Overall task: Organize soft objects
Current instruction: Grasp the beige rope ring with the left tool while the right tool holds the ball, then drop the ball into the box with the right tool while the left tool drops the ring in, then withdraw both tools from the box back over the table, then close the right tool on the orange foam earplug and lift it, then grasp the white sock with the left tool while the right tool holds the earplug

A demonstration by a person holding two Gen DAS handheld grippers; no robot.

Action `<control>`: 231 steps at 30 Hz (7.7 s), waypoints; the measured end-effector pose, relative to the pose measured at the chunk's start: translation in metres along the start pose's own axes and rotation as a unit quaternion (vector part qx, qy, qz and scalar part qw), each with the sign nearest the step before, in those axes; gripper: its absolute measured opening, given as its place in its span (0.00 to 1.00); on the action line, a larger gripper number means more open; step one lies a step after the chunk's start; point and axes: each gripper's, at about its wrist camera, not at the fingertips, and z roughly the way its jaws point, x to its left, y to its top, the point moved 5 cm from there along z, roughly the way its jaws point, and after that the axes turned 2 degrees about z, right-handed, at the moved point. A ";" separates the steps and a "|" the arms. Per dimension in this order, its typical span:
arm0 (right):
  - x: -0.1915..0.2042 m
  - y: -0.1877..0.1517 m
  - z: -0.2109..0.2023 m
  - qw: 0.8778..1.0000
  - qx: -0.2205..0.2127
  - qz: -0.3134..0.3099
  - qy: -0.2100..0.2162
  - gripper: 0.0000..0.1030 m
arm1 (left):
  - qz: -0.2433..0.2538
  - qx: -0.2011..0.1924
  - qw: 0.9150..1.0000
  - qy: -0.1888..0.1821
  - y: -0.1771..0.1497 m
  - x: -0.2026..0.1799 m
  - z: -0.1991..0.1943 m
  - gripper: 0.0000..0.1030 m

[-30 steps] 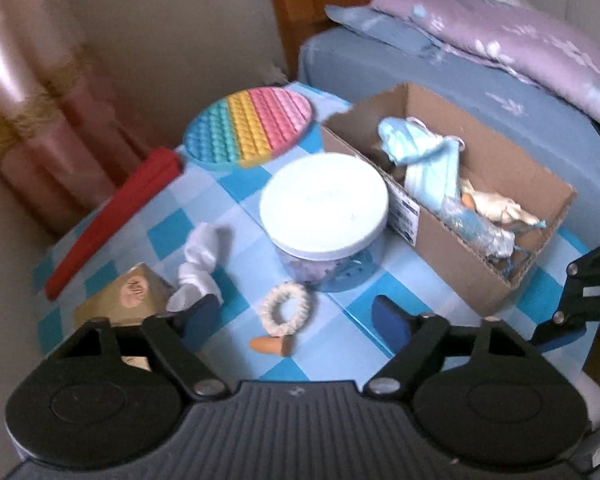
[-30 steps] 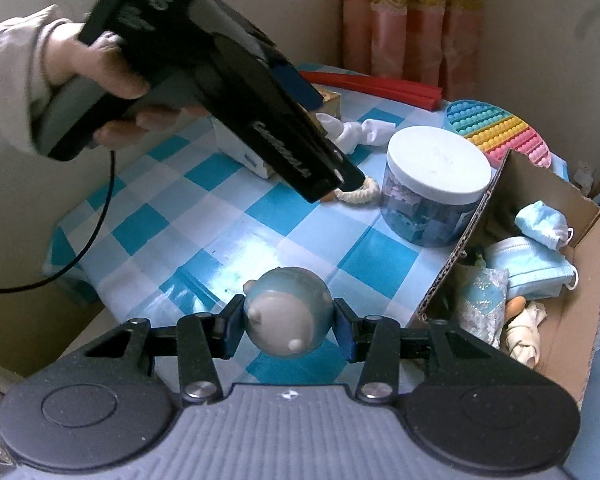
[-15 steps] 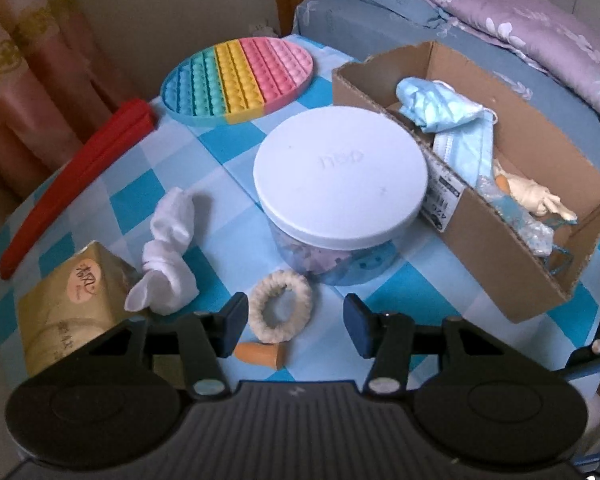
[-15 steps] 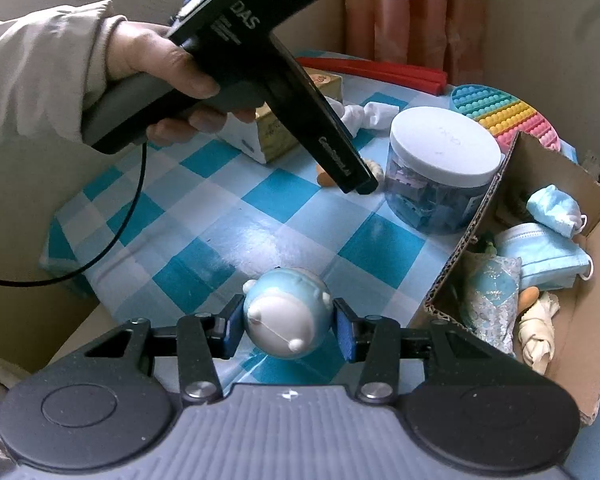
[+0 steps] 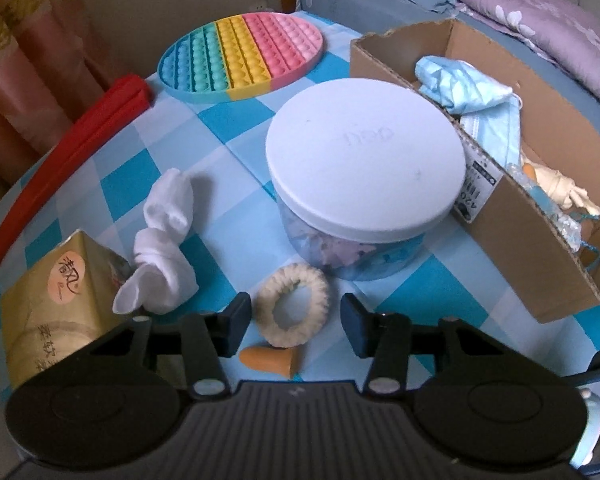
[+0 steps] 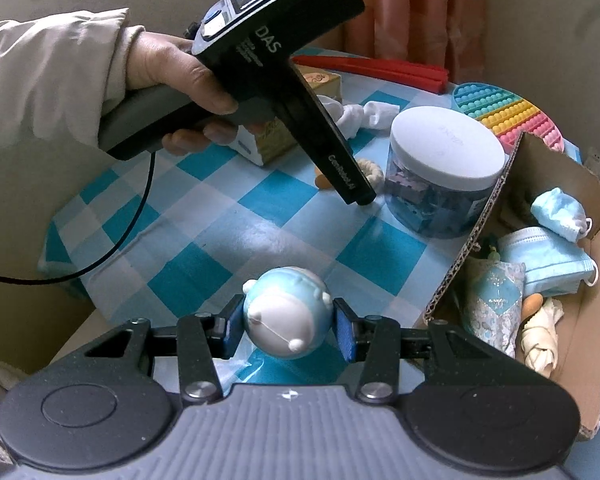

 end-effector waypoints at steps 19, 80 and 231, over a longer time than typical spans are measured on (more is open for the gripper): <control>-0.007 0.007 -0.017 0.999 -0.020 0.011 -0.026 0.49 | -0.011 -0.015 1.000 0.000 -0.002 -0.005 -0.026 0.31; -0.090 -0.026 -0.088 0.985 -0.069 0.073 -0.137 0.99 | 0.091 -0.113 0.989 -0.030 0.087 -0.143 -0.090 0.88; 0.021 0.064 0.026 0.985 0.062 -0.149 0.068 0.31 | 0.006 0.020 0.998 0.060 0.067 0.051 -0.040 0.69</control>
